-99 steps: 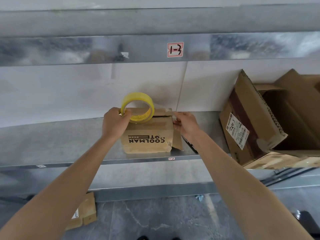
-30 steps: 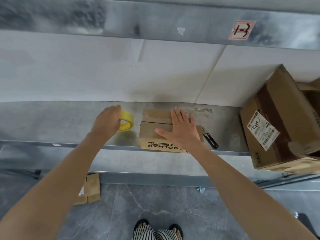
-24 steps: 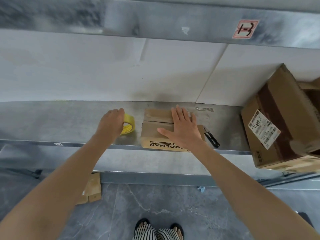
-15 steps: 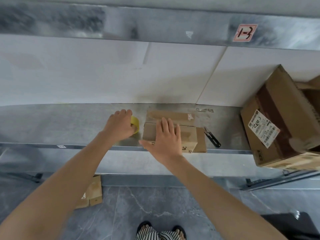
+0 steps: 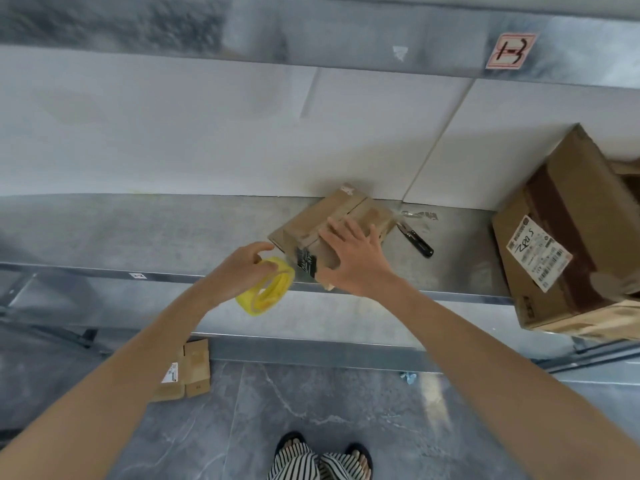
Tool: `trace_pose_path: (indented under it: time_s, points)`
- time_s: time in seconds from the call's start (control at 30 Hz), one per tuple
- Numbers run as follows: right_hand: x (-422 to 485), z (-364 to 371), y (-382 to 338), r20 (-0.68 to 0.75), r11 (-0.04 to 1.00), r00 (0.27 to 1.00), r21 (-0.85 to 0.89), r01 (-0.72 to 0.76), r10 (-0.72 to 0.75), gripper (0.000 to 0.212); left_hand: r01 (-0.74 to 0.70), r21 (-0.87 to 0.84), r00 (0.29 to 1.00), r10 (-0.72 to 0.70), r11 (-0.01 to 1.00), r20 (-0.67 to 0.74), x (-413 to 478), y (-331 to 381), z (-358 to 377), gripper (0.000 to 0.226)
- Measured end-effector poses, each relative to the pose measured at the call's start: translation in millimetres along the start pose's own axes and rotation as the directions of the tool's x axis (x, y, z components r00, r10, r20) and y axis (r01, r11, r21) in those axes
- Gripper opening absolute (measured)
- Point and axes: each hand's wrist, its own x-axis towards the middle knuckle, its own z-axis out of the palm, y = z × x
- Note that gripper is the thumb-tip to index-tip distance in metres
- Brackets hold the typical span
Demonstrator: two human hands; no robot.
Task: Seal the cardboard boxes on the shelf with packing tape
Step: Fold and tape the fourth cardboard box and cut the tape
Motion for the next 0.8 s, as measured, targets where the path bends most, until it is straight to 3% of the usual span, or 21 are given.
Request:
trace_pose_path:
  time_s: [0.13, 0.27, 0.4, 0.63, 0.7, 0.8]
  points:
    - [-9.6, -4.7, 6.9, 0.033, 0.997, 0.998, -0.07, -0.045, 0.047, 0.076, 0.084, -0.204, 0.996, -0.081, 0.975, 0.024, -10.9, 6.2, 36.8, 0.024]
    - [-13.9, -9.8, 11.5, 0.068, 0.995, 0.997, -0.098, -0.026, 0.032, 0.079, 0.19, -0.451, 0.981, -0.155, 0.872, 0.114, -22.4, 15.0, 57.0, 0.017]
    - [-24.8, -19.6, 36.6, 0.147, 1.0, 0.989, -0.017, 0.01, -0.007, 0.082, 0.217, -0.492, 0.972, -0.143, 0.843, 0.184, -33.7, 17.2, 84.0, 0.03]
    - [-31.3, -29.8, 58.4, 0.247, 1.0, 0.969, 0.028, -0.002, -0.005, 0.085, 0.226, -0.573, 0.974, -0.19, 0.788, 0.122, -37.8, 21.9, 140.6, 0.012]
    - [-31.0, -31.2, 61.2, 0.251, 0.999, 0.968, 0.031, -0.008, 0.0, 0.084, 0.239, -0.635, 0.97, -0.205, 0.735, 0.128, -38.1, 25.2, 150.1, 0.014]
    - [-35.5, -31.2, 62.3, 0.194, 0.998, 0.98, 0.039, -0.051, 0.043, 0.085, 0.262, -0.773, 0.965, -0.176, 0.578, 0.195, -40.3, 37.2, 161.6, 0.012]
